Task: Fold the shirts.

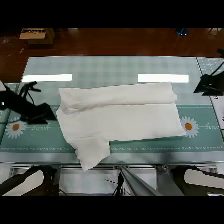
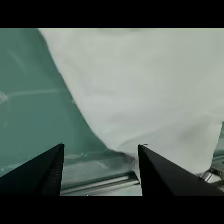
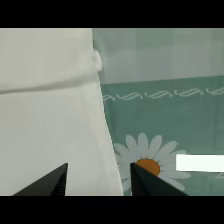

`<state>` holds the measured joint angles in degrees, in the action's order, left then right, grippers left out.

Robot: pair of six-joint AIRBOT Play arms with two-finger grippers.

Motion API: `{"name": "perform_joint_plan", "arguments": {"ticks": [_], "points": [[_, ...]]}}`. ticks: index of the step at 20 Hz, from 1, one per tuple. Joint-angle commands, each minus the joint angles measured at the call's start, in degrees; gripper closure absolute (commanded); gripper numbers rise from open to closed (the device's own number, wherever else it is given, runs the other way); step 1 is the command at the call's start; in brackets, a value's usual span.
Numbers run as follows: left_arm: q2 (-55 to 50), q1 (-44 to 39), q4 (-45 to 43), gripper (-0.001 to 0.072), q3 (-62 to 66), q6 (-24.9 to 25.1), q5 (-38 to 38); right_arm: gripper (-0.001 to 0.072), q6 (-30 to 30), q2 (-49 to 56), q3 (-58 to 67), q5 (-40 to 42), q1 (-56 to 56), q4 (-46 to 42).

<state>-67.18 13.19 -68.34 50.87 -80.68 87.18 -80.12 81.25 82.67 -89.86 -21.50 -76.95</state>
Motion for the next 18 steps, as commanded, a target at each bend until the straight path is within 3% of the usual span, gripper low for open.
{"name": "perform_joint_plan", "arguments": {"ticks": [1, 2, 4, 9, 17, 18], "points": [[7.06, 2.14, 4.83, 0.0159, -13.53, 3.19, 1.07, 0.023, 2.78, -5.16, -9.44, 3.3, -5.11, 6.25], [7.98, 2.14, 6.97, 0.009, -15.82, 3.76, 0.94, 0.0231, 2.91, -5.95, -11.23, 4.02, -5.64, 6.36], [8.33, 2.12, 9.01, 0.0042, -18.97, 3.72, 0.9, 0.0231, 3.04, -6.62, -13.14, 4.42, -5.9, 6.43], [8.28, -0.52, 13.64, 0.0043, -25.38, 3.54, -4.92, 0.0231, 3.54, -6.6, -13.49, 4.9, -5.9, 7.43], [6.03, -15.96, 20.87, 0.005, -29.24, 0.26, -19.76, 0.0231, 3.8, -6.62, -13.49, 4.35, -5.9, 7.41], [4.85, -17.94, 21.33, 0.0109, -29.27, 0.31, -20.26, 0.0231, 3.78, -6.62, -13.46, 4.17, -5.9, 7.41]]}}
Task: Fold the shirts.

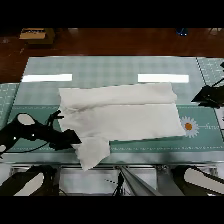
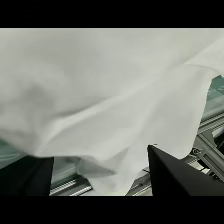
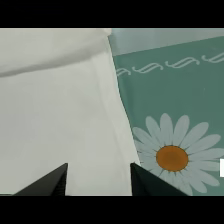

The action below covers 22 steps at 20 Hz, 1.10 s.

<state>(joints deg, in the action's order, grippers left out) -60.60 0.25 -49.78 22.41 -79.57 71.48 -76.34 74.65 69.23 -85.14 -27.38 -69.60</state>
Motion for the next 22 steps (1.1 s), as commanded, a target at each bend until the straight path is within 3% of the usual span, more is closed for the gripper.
{"name": "perform_joint_plan", "arguments": {"ticks": [1, 2, 3, 6, 11, 12, 22], "points": [[-2.86, -6.64, 2.93, 0.0341, -0.81, -0.63, -4.55, 0.0232, 0.0, -0.02, -0.02, -0.55, -0.02, 0.07], [-3.89, -8.07, 2.95, 0.0551, -0.81, -0.57, -3.93, 0.0236, 0.02, -0.02, -0.04, -0.57, -0.02, 0.07], [-4.57, -8.63, 2.91, 0.0681, -0.81, 0.2, -3.28, 0.0236, 0.2, 0.0, -0.04, -0.55, -0.02, -0.15], [-4.76, -8.0, 2.21, 0.0679, -0.79, 1.11, -1.73, 0.0237, 0.37, 0.0, -0.81, -0.15, -1.27, -5.14], [-4.72, -7.52, 2.23, 0.0679, -0.76, 1.95, -1.66, 0.0227, 1.92, -0.02, -10.12, -0.33, -12.92, 2.8], [-4.72, -7.52, 2.23, 0.0678, -0.76, 1.99, -1.68, 0.0189, 2.38, 0.0, -12.28, -0.11, -14.27, 3.45], [-4.72, -7.52, 2.25, 0.0679, -0.76, 2.01, -3.93, 0.018, 5.75, 0.0, -27.65, 8.15, -15.02, 4.92]]}}
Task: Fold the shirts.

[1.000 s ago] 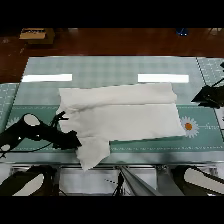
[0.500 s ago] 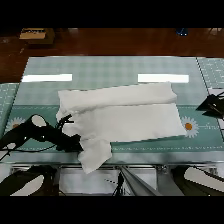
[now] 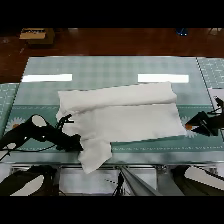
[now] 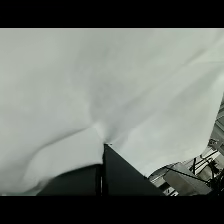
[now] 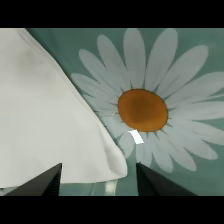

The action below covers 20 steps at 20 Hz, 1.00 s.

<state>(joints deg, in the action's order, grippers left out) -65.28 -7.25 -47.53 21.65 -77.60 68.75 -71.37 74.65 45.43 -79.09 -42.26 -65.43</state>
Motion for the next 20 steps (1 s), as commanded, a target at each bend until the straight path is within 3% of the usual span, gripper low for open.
{"name": "perform_joint_plan", "arguments": {"ticks": [1, 2, 4, 7, 13, 17, 20], "points": [[-0.04, -0.02, 0.0, 0.0679, 0.0, 0.04, -1.31, 0.0185, 0.9, 0.0, -5.16, 2.8, 0.5, 0.72], [-0.04, -0.02, 0.0, 0.0678, 0.0, 0.07, -1.33, 0.0189, 1.27, 0.0, -6.51, 3.98, 1.88, 0.72], [-0.04, -0.02, 0.02, 0.0678, 0.0, 0.07, -1.4, 0.0331, 1.29, 0.0, -8.48, 7.96, 5.55, 1.99], [-0.02, -0.02, 0.0, 0.0679, 0.04, 0.13, -1.75, 0.0669, 1.16, -0.02, -7.56, 12.02, 10.58, 6.36], [6.38, 0.81, 0.02, 0.0679, 11.08, 0.94, -1.03, 0.0689, 4.94, -5.75, 4.2, 2.93, 11.13, 20.87], [9.73, 6.29, -0.02, 0.0679, 28.06, 3.48, 1.05, 0.069, 4.61, -10.49, 11.72, 9.44, 12.11, 31.56], [7.06, 8.9, 0.02, 0.068, 34.27, 3.45, -3.5, 0.0691, 4.46, -9.18, 13.55, 19.17, 16.63, 30.8]]}}
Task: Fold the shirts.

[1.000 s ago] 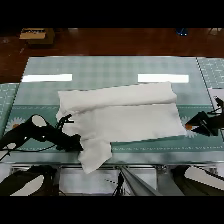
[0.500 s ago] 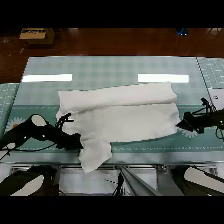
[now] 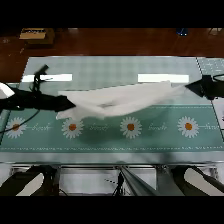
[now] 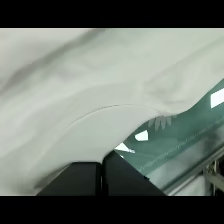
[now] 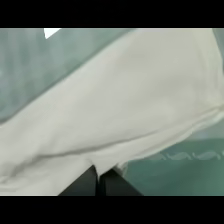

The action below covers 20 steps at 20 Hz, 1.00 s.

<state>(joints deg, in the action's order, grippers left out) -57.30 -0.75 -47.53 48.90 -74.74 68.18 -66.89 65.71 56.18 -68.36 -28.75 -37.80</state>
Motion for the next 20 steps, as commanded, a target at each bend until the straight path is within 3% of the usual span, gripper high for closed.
{"name": "perform_joint_plan", "arguments": {"ticks": [1, 6, 9, 18, 19, 20], "points": [[-2.91, 2.4, 0.0, 0.0679, 7.45, 0.61, -3.1, 0.0691, -0.07, 1.09, 2.8, 12.55, 5.27, 2.97], [-15.37, 4.55, 1.77, 0.068, 10.27, 0.66, -5.88, 0.0691, -0.52, 8.31, 2.8, 30.27, 11.5, 2.97], [-22.12, 5.07, 2.99, 0.0679, 14.93, 3.17, -5.81, 0.0691, 0.0, 12.61, 2.8, 32.48, 12.98, 2.95], [-37.66, 5.09, 2.97, 0.0677, 21.42, 3.17, -0.83, 0.069, 2.08, 20.44, 2.78, 38.8, 17.92, 0.0], [-38.42, 5.18, 2.93, 0.0656, 21.42, 3.21, 0.26, 0.069, 2.05, 20.63, 2.78, 38.75, 18.25, -2.29], [-38.86, 5.4, 2.93, 0.0533, 21.42, 3.21, 1.2, 0.0689, 2.05, 20.59, 2.8, 38.86, 18.27, -4.61]]}}
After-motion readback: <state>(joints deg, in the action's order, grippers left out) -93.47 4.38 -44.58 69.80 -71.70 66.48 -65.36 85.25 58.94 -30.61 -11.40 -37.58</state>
